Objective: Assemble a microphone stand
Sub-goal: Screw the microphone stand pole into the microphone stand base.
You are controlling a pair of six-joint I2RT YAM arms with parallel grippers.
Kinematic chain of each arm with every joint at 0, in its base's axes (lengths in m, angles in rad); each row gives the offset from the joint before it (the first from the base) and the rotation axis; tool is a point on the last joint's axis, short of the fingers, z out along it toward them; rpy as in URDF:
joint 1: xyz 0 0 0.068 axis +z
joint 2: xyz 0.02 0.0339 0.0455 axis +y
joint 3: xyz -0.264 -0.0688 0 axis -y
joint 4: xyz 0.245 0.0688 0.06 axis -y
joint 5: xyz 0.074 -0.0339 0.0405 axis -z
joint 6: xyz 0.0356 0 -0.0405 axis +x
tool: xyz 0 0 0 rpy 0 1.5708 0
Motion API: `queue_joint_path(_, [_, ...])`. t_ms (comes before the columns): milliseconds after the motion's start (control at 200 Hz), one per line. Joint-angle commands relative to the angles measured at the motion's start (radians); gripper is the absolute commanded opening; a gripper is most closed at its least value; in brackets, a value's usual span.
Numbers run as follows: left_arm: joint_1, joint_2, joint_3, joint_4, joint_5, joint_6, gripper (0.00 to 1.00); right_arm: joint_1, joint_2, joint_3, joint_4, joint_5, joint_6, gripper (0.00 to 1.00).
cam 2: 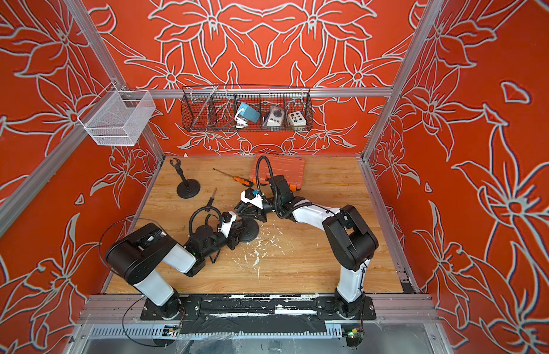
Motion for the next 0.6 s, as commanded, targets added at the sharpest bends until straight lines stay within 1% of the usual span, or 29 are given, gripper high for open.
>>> queue_joint_path(0, [-0.007,-0.154,0.007,-0.126,-0.021,-0.054,0.44,0.009,-0.005,-0.061,0.077,0.038,0.050,0.11])
queue_joint_path(65, [-0.007,-0.256,0.021,-0.267,-0.049,-0.067,0.45,0.010,-0.013,-0.086,0.131,0.055,0.087,0.06])
queue_joint_path(125, [-0.006,-0.341,0.037,-0.386,-0.087,-0.091,0.46,0.010,-0.024,-0.110,0.194,0.096,0.138,0.00])
queue_joint_path(190, [-0.005,-0.411,0.052,-0.509,-0.111,-0.109,0.46,0.012,-0.043,-0.133,0.257,0.137,0.185,0.00])
queue_joint_path(280, [-0.003,-0.470,0.035,-0.556,-0.119,-0.122,0.47,0.017,-0.070,-0.175,0.338,0.196,0.224,0.00])
queue_joint_path(345, [-0.002,-0.478,0.029,-0.574,-0.112,-0.113,0.48,0.023,-0.086,-0.190,0.353,0.231,0.234,0.00])
queue_joint_path(420, [-0.001,-0.461,0.028,-0.579,-0.115,-0.100,0.48,0.038,-0.102,-0.197,0.328,0.268,0.220,0.00])
queue_joint_path(595, [-0.001,-0.359,0.032,-0.502,-0.066,-0.046,0.48,0.073,-0.117,-0.192,0.231,0.356,0.198,0.00])
